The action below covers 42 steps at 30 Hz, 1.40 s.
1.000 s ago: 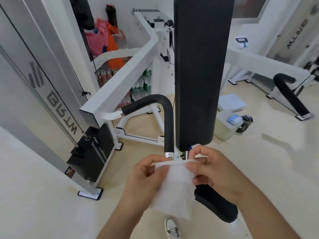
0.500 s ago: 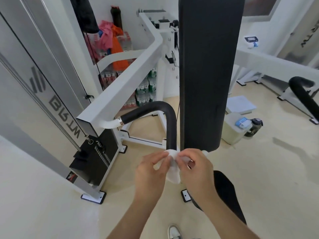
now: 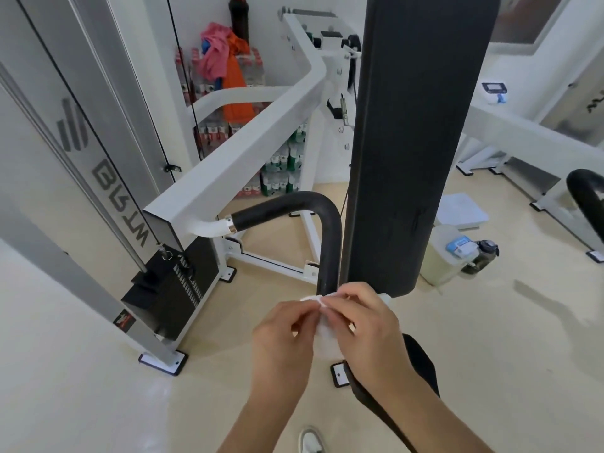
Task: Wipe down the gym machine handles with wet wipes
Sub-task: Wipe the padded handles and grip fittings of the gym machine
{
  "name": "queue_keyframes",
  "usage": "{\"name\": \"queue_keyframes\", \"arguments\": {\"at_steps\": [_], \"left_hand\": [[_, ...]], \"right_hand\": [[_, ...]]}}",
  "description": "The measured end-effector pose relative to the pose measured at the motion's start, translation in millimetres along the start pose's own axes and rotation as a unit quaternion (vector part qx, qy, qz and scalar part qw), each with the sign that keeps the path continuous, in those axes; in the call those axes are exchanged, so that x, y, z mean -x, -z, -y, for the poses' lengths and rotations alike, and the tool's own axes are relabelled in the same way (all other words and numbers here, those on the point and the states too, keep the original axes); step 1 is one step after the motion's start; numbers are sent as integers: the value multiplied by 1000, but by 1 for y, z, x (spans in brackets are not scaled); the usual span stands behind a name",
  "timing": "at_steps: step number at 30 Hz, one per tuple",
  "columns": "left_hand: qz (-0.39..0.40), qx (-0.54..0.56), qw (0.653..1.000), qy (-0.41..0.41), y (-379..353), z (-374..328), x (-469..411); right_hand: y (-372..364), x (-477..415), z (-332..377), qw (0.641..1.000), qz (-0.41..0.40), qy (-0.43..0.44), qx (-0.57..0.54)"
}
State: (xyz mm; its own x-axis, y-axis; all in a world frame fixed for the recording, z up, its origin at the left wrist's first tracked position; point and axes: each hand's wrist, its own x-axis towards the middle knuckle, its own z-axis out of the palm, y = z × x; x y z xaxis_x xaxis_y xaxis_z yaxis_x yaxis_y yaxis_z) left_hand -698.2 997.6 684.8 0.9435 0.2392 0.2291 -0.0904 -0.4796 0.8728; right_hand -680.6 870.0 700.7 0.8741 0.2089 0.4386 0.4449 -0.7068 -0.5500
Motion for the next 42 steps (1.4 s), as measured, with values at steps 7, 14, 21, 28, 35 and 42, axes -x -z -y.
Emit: {"name": "queue_keyframes", "arguments": {"at_steps": [7, 14, 21, 28, 35, 42], "left_hand": [[32, 6, 999, 24, -1, -8, 7], [51, 90, 986, 132, 4, -5, -9], [35, 137, 978, 156, 5, -3, 0], [16, 126, 981, 148, 5, -2, 5], [-21, 73, 993, 89, 8, -8, 8], [38, 37, 997, 47, 6, -12, 13]], "right_hand": [[-1, 11, -1, 997, 9, -47, -67], [6, -14, -5, 997, 71, -3, -33], [10, -34, -8, 994, 97, 51, 29], [15, -23, -1, 988, 154, 19, -7], [9, -31, 0, 994, 105, -18, -22], [8, -50, -11, 995, 50, -56, -66]]}}
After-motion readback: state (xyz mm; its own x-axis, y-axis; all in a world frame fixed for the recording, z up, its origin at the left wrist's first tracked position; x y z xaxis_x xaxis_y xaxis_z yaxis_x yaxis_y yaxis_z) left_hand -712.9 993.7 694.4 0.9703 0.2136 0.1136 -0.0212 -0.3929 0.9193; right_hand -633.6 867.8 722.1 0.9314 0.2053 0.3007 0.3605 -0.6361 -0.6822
